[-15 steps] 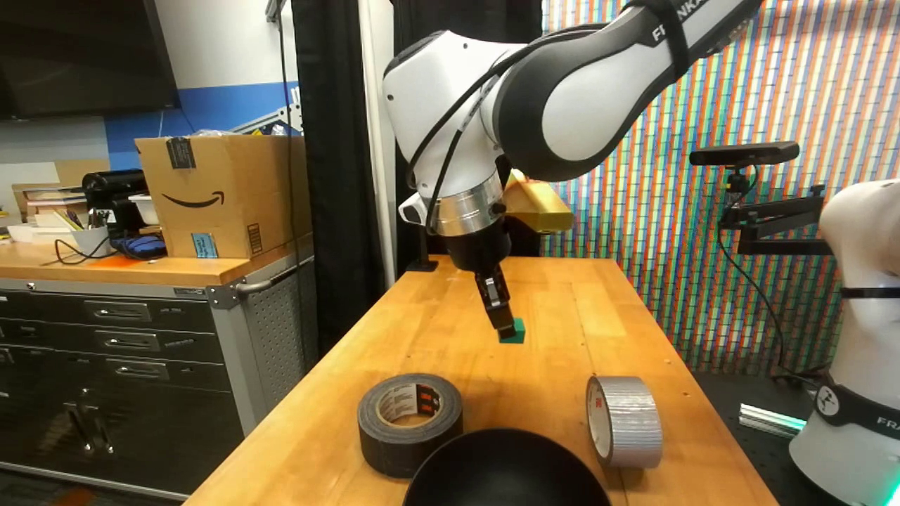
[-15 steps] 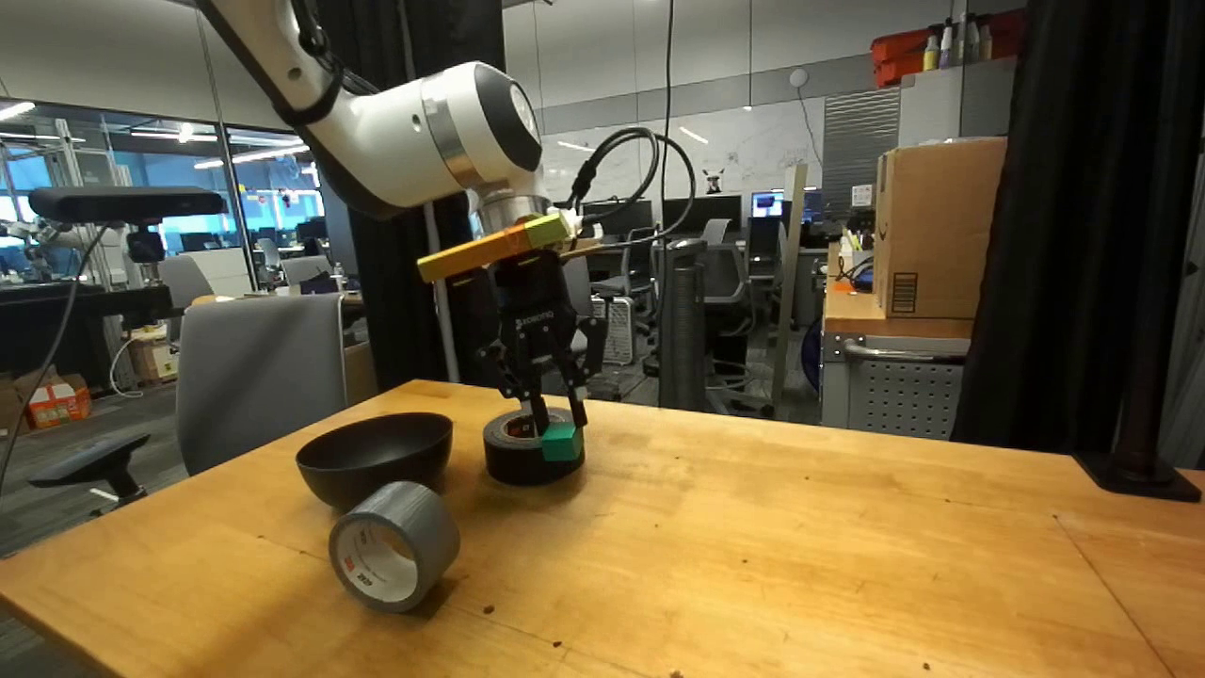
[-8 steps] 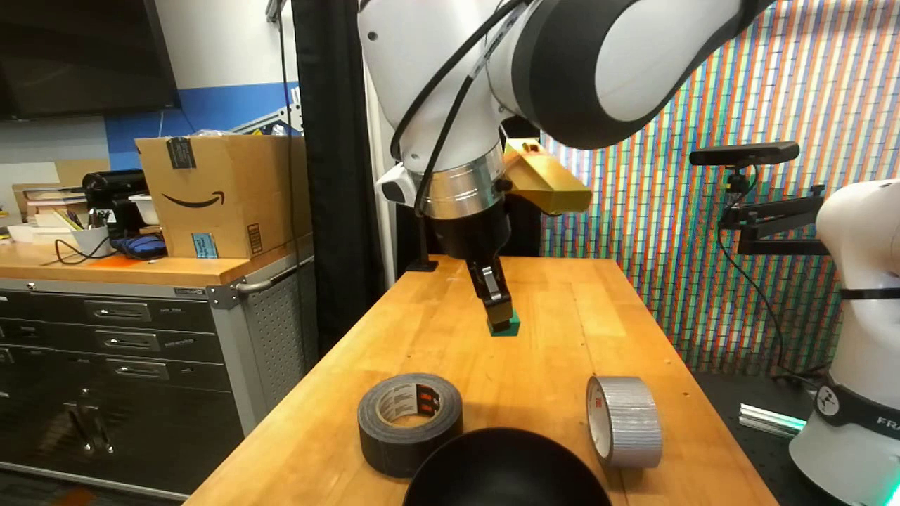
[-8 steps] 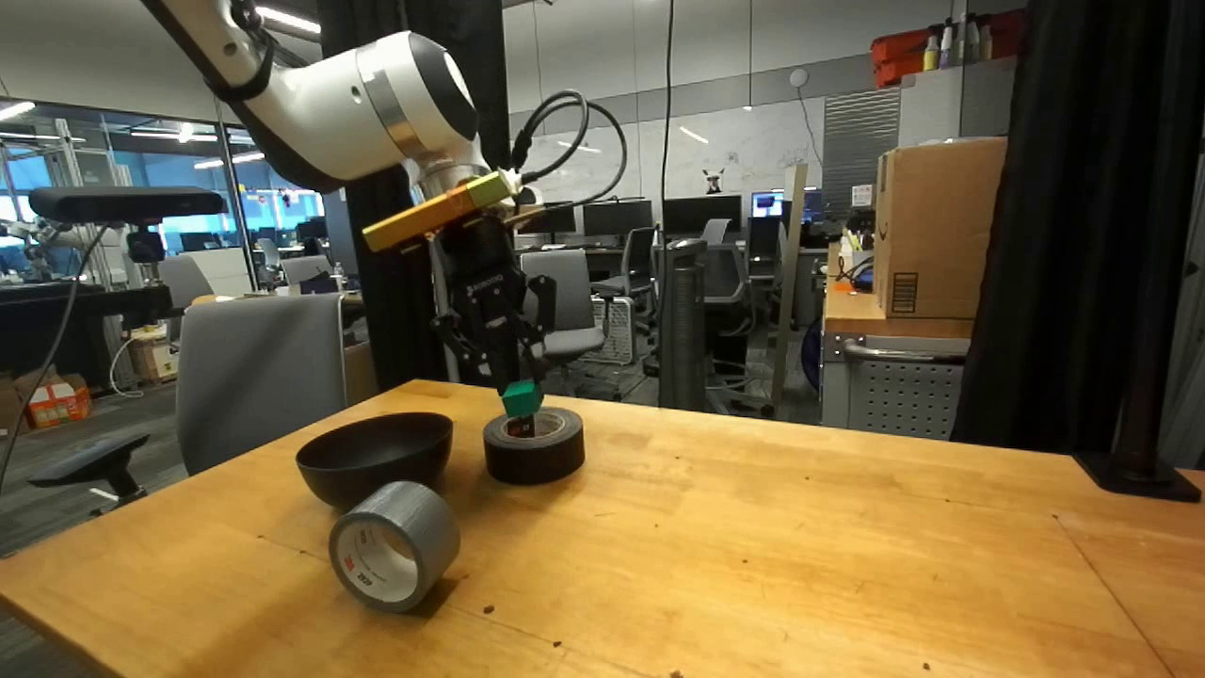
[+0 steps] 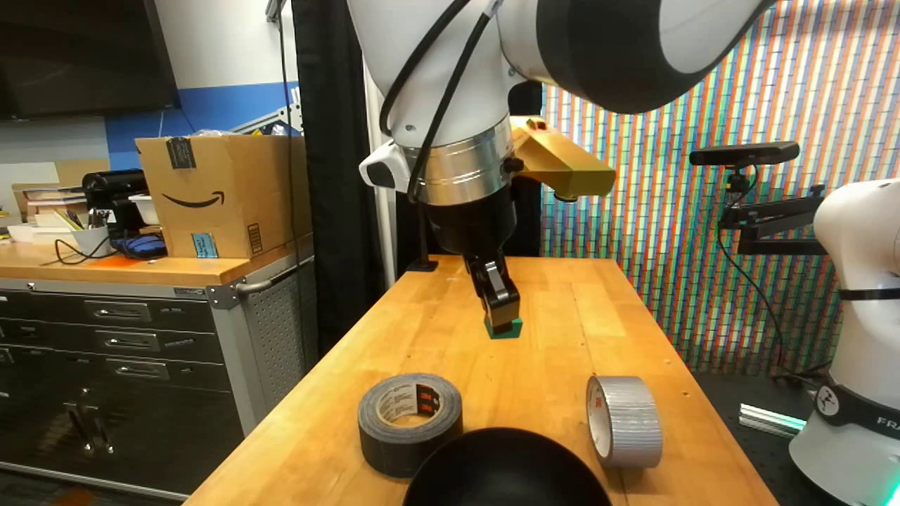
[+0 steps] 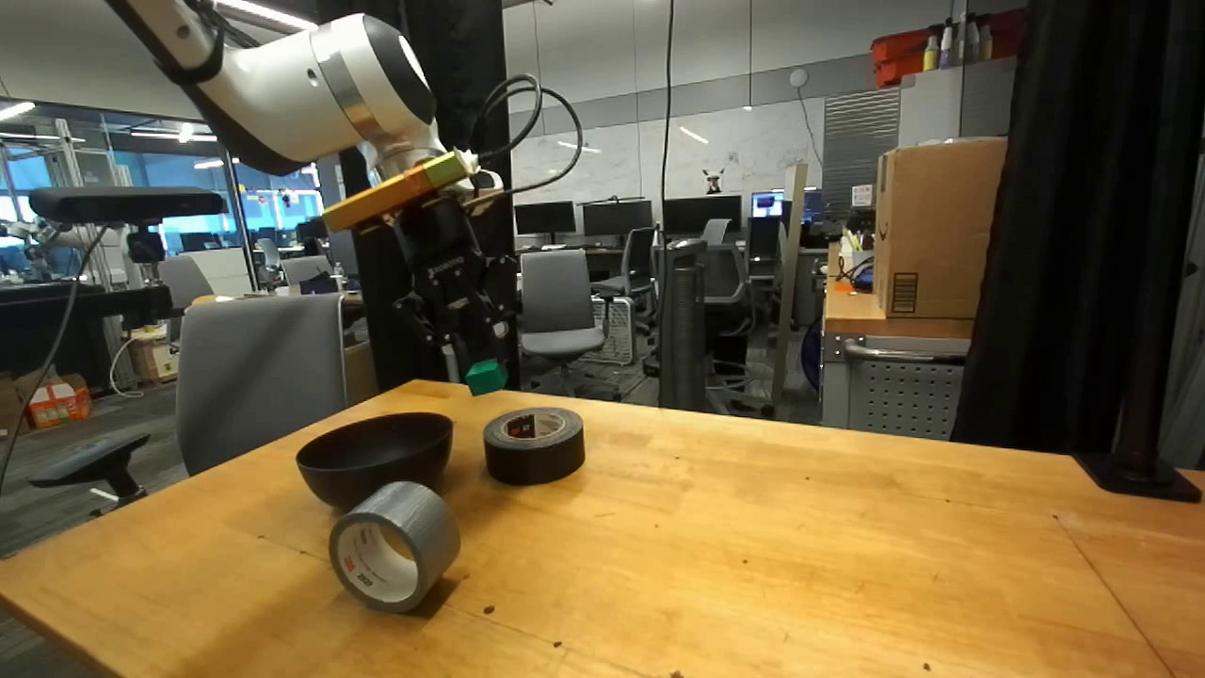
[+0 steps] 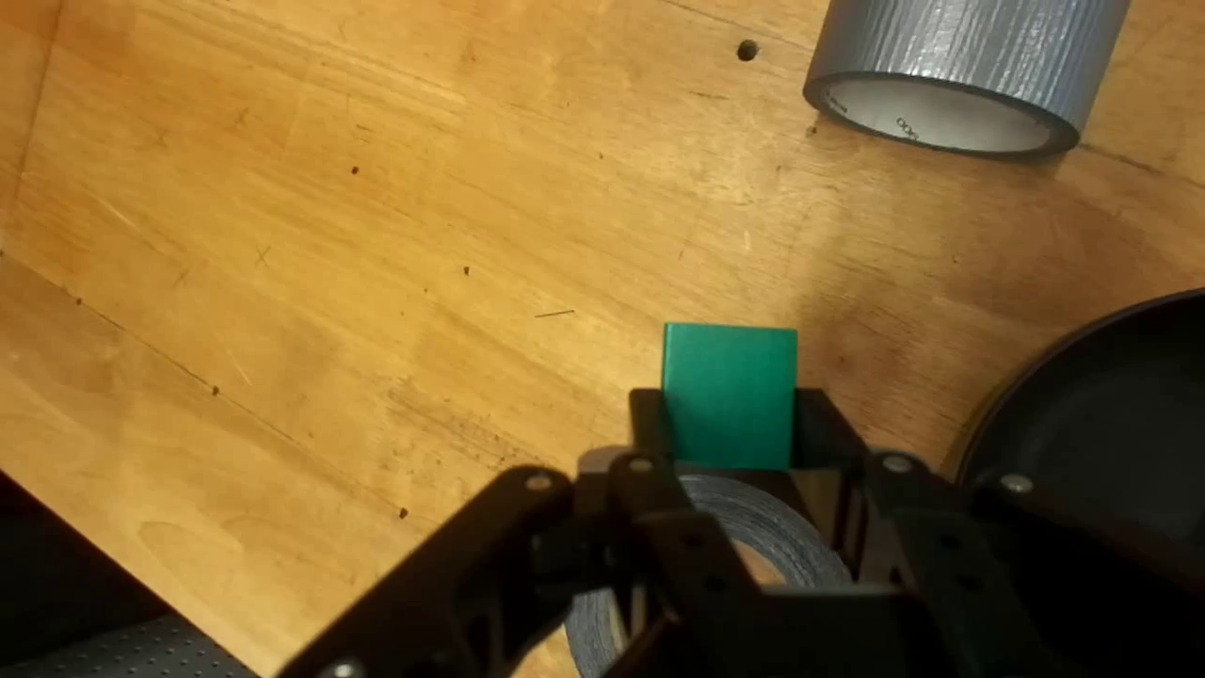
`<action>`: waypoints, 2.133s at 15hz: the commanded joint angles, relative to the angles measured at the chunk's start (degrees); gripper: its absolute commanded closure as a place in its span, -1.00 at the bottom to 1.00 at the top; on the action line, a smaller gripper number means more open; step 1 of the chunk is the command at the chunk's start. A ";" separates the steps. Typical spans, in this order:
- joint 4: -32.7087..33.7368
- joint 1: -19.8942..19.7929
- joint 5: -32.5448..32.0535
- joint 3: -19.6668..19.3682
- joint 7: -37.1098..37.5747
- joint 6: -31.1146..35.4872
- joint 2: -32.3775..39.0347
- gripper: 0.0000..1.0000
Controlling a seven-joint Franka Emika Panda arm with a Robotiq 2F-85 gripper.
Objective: Put the green block inside the bowl
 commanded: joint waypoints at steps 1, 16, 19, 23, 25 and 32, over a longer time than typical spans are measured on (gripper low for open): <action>-1.18 0.23 1.14 0.23 -0.09 -1.64 -2.54 0.75; -6.99 1.87 12.28 1.97 -12.92 -1.39 -12.40 0.75; -7.20 2.25 13.63 1.69 -16.54 -0.19 -12.50 0.75; -6.80 2.39 16.71 1.36 -21.95 1.30 -11.98 0.75; -6.09 2.46 18.01 1.42 -24.01 1.69 -11.34 0.75; -3.16 3.87 20.18 2.76 -27.93 1.60 -8.14 0.75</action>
